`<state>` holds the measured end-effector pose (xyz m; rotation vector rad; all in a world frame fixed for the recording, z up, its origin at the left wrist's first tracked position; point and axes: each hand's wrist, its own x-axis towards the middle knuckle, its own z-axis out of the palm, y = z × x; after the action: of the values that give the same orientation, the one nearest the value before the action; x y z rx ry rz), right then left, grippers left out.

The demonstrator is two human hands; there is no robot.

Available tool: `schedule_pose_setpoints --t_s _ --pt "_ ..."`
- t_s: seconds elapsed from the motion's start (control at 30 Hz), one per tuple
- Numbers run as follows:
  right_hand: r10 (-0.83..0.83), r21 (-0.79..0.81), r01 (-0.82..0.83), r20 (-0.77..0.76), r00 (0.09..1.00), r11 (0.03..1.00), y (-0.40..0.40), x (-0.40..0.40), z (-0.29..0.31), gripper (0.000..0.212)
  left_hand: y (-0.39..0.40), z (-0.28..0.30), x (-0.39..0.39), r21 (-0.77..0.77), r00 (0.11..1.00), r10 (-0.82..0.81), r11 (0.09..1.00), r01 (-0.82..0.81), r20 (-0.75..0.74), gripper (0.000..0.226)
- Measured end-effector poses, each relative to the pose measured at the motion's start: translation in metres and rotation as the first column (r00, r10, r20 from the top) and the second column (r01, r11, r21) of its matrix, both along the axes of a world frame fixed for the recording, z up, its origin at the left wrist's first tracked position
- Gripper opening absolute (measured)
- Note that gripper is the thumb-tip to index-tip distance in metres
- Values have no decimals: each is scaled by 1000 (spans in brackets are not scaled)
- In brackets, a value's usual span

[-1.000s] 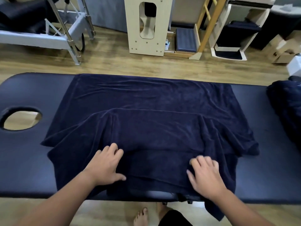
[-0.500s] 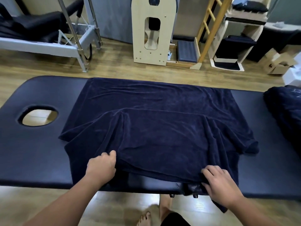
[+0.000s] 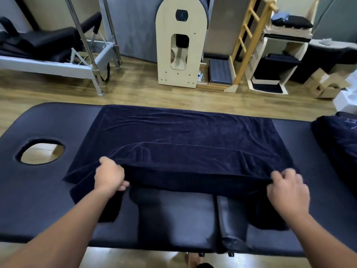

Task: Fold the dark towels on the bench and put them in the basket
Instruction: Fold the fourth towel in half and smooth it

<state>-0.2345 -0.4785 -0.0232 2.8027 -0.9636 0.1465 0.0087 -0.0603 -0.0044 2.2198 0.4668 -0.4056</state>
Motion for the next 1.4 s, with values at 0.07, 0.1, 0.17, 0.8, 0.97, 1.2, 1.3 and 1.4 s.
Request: schedule_pose_setpoints --t_s 0.07,0.1,0.17,0.8,0.97,1.2,1.3,1.4 --pt "-92 108 91 5 996 990 -15 31 23 10 -8 6 26 105 987 -60 993 45 149 18" --pt "-158 186 156 -3 987 970 -23 48 35 7 -12 9 40 175 974 -118 981 83 195 18" --pt "-265 283 266 -43 963 921 -45 86 53 11 -27 16 69 237 955 -196 961 141 224 20" --pt "521 343 -506 57 852 791 -52 149 -57 30 -133 -29 88 366 347 -838 193 910 -422 60" --pt "572 355 -554 63 818 753 -12 77 -70 49 -122 -46 53 522 232 -834 -78 850 -501 43" --pt "413 352 -393 20 910 849 14 67 -79 34 -95 -65 21 622 344 -870 57 781 -353 15" --pt "332 387 -289 -47 942 876 26 68 -70 20 -81 -73 6 608 379 -871 122 785 -314 13" --pt "285 425 -212 -115 952 880 33 60 -65 16 -69 -76 -10 595 393 -873 158 788 -288 13"
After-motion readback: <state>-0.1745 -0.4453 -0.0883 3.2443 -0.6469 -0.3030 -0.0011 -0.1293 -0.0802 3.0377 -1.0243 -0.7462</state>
